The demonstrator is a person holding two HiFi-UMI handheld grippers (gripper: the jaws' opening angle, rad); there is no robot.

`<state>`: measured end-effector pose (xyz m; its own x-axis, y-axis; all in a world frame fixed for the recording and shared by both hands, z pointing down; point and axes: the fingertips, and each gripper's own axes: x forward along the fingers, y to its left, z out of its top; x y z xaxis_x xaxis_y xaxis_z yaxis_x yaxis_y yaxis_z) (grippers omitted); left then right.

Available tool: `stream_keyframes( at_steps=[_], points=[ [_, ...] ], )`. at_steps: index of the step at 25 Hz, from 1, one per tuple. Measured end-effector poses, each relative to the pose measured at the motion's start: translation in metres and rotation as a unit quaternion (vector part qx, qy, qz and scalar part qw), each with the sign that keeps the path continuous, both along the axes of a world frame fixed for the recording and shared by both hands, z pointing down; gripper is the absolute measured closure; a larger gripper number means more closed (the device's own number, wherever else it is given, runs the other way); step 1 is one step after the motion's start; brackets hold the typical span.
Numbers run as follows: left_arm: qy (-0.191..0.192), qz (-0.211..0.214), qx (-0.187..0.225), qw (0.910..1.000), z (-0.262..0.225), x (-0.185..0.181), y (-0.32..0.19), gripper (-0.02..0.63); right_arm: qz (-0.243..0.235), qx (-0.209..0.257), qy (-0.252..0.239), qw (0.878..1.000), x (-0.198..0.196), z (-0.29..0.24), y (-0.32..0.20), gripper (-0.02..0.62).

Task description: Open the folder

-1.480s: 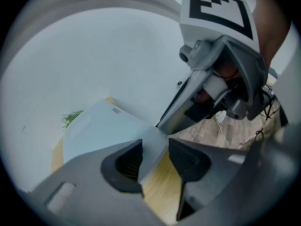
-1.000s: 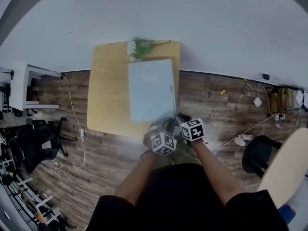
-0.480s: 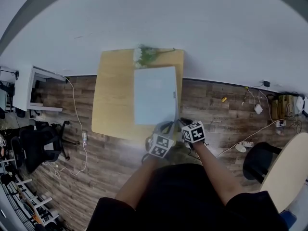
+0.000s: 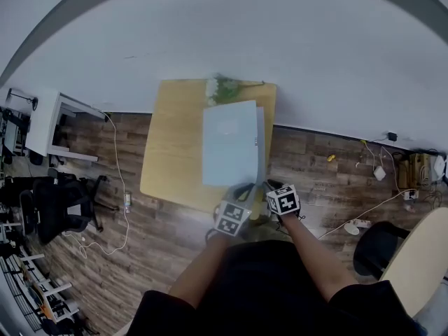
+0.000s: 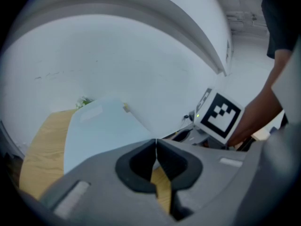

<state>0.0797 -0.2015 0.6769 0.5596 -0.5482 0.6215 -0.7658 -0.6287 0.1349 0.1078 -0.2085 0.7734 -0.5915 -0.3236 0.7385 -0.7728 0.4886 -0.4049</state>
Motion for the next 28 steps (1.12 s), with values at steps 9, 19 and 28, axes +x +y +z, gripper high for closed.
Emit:
stream_keyframes(
  at_steps=[9,19,28],
  points=[
    [0.022,-0.068,0.055,0.996,-0.05,-0.04,0.005,0.604,-0.004,0.002,0.004,1.0,-0.001,-0.002,0.002,0.528],
    [-0.038,-0.126,0.151,0.9796,-0.105,-0.127,0.022,0.606,-0.023,0.024,0.068,0.997,-0.022,-0.007,0.01,0.594],
    [0.002,-0.195,0.148,0.9695,-0.123,-0.229,0.032,0.606,0.0,0.026,0.108,0.994,-0.05,-0.019,0.014,0.594]
  ],
)
